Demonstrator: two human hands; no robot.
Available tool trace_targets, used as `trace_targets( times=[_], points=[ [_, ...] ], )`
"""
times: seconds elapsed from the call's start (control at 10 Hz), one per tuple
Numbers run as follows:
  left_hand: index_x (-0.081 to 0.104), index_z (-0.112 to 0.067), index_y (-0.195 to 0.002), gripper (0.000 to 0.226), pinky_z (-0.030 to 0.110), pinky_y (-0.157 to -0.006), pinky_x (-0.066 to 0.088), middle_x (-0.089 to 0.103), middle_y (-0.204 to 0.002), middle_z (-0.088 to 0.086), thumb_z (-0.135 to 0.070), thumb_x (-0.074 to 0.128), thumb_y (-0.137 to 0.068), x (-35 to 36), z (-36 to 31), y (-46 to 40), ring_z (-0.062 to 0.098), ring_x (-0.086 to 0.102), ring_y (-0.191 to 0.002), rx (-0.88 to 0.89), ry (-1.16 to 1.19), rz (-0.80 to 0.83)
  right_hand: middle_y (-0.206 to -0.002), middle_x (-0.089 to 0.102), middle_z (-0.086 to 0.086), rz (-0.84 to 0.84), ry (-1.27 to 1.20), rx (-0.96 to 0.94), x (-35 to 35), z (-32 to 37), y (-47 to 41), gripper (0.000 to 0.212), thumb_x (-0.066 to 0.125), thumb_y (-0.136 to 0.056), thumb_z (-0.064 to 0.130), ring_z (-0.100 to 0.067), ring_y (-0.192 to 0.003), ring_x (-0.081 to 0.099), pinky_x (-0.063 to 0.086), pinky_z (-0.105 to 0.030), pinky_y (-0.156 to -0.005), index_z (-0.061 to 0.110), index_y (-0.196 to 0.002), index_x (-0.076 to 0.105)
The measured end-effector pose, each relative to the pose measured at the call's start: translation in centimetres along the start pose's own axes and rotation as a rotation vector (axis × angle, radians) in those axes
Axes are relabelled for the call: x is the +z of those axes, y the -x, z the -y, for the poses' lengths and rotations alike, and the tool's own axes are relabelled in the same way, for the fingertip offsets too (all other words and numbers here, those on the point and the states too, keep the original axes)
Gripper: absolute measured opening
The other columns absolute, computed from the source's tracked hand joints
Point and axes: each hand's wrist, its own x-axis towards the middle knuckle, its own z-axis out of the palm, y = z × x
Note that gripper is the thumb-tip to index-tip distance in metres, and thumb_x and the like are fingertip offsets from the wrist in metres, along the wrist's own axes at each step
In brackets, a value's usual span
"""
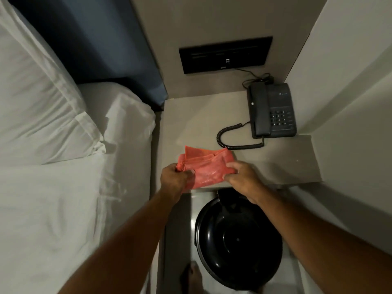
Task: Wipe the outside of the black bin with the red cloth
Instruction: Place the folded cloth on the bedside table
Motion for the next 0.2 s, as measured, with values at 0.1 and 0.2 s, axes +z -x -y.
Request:
trace_targets(
  times=[0.1,0.2],
  points=[
    [0.067,-0.002,-0.103,0.025,0.035,-0.058,0.061,0.073,-0.099,0.017,-0.003,0.076,-0.08,0.8,0.7,-2.9,0.031,0.073,-0.077,-0.015,-0.08,0.017,-0.152,0.04,-0.008,0.02,0.104,0.029,1.0,-0.3,-2.0,0.064,0.066,-0.082,0.008,-0.026,-0.133,0.046,0.041,-0.035,-0.113,0.011,-0.144,0.049],
    [0.065,-0.005,-0.099,0.022,0.038,-0.066,0.061,0.071,-0.098,0.015,-0.012,0.076,-0.082,0.8,0.8,-4.0,0.029,0.07,-0.079,0.038,-0.249,-0.007,-0.15,0.027,-0.013,0.019,0.28,0.049,2.1,-0.4,-2.4,0.064,0.063,-0.085,0.01,-0.028,-0.133,0.04,0.035,-0.024,-0.109,0.008,-0.147,0.043]
  ],
)
